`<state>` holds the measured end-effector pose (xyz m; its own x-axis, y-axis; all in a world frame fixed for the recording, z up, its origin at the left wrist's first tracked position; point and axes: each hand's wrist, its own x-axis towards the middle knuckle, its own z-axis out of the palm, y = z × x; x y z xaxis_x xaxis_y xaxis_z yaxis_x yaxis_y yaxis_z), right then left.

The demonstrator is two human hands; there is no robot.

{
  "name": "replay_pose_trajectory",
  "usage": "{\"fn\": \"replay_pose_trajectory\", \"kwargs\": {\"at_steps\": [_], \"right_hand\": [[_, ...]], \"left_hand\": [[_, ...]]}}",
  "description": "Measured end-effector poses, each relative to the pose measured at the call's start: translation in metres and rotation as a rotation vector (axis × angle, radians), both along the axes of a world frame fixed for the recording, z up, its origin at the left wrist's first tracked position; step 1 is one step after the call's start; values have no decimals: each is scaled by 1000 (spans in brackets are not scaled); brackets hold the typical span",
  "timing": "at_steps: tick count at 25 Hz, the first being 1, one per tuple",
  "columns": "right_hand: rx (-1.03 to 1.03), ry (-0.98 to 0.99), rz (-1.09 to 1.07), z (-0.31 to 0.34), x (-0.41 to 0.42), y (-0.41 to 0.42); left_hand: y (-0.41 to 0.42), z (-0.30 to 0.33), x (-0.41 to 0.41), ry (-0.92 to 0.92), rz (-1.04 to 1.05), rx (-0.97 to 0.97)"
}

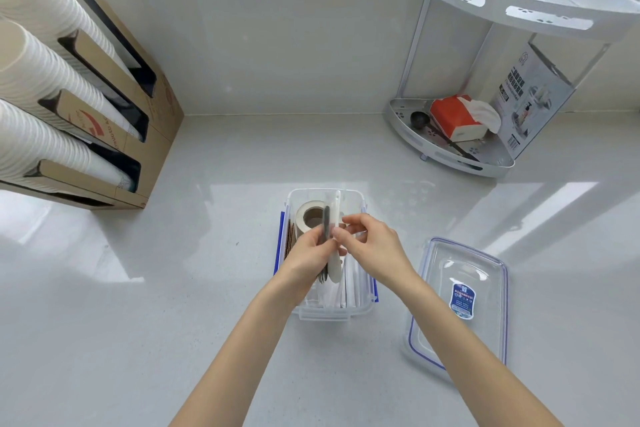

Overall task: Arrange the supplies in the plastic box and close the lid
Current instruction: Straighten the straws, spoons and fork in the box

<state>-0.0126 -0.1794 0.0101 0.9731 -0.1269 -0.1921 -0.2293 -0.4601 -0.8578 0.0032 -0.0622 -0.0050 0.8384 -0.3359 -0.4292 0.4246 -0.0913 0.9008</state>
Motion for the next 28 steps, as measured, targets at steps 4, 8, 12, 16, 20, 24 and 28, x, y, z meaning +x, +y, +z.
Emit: {"fn": "replay_pose_trajectory", "kwargs": {"at_steps": [4, 8, 12, 16, 20, 24, 28], "right_hand": [[-4, 76, -36, 1, 8, 6], [-53, 141, 10, 5, 11, 5], [-134, 167, 62, 7, 14, 9], [-194, 212, 53, 8, 18, 6], [-353, 242, 76, 9, 26, 6], [-514, 269, 127, 10, 27, 10], [-707, 308, 230, 12, 24, 19]], "left_hand": [[-4, 1, -4, -87, -55, 104], [-3, -5, -6, -66, -150, 176], [-5, -5, -5, -80, -221, 209], [-6, -8, -3, -49, -221, 197], [-2, -9, 0, 30, -164, 150], [1, -11, -1, 106, -144, 121], [-4, -15, -4, 175, -163, 118]]}}
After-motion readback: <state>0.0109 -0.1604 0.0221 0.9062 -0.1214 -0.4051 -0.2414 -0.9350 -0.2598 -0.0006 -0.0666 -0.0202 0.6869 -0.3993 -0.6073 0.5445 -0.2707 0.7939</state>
